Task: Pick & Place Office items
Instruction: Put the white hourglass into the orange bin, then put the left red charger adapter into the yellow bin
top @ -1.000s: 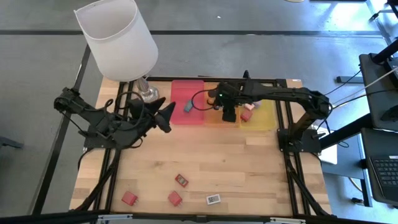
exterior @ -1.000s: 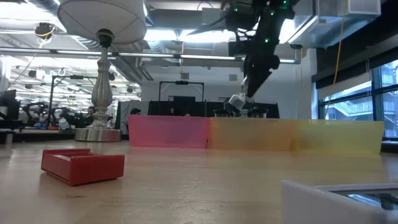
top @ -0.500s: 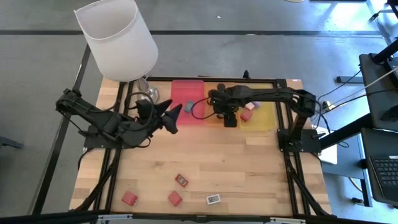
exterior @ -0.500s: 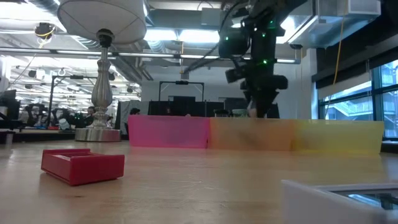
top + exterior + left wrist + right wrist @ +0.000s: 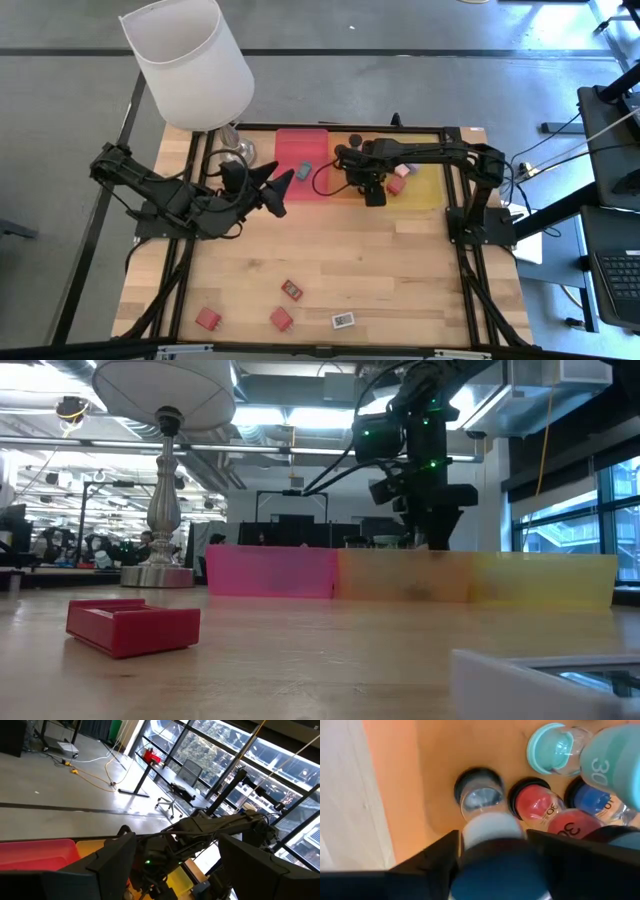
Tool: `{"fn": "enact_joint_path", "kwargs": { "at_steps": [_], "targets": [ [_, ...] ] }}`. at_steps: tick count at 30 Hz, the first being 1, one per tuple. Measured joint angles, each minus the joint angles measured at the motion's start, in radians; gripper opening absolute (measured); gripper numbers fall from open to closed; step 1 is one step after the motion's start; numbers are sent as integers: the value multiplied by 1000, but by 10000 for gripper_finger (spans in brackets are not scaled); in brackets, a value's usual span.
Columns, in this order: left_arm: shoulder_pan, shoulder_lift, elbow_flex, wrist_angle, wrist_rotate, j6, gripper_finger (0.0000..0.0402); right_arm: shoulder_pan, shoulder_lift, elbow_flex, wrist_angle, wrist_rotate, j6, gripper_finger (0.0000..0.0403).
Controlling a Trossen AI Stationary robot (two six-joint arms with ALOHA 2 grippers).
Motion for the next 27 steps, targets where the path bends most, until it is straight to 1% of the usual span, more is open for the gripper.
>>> {"fn": "enact_joint_path", "kwargs": {
  "at_steps": [3, 6, 8, 11, 14, 16, 20, 24, 27],
  "targets": [
    [0, 0, 0, 0, 0, 0, 281, 0, 0, 0, 2, 16, 38, 274],
    [0, 0, 0, 0, 2, 0, 281, 0, 0, 0, 0, 78, 40, 324],
    [0, 0, 0, -2, 17, 0, 281, 1, 0, 14, -24, 124, 51, 348],
    [0, 0, 0, -31, 74, 2, 281, 3, -10, 52, -62, 162, 78, 366],
    [0, 0, 0, -105, 167, 25, 281, 4, -43, 93, -88, 147, 83, 368],
    [-2, 0, 0, -147, 271, -1, 281, 6, -70, 119, -90, 124, 97, 366],
    [-10, -1, 0, -268, 552, -137, 281, 10, -142, 170, -83, 47, 127, 358],
    [-23, 5, 0, -431, 853, -287, 281, 10, -221, 203, -46, -73, 162, 351],
    [-57, 30, 0, -541, 1045, -319, 281, 10, -282, 207, -4, -163, 198, 347]
  ]
}}
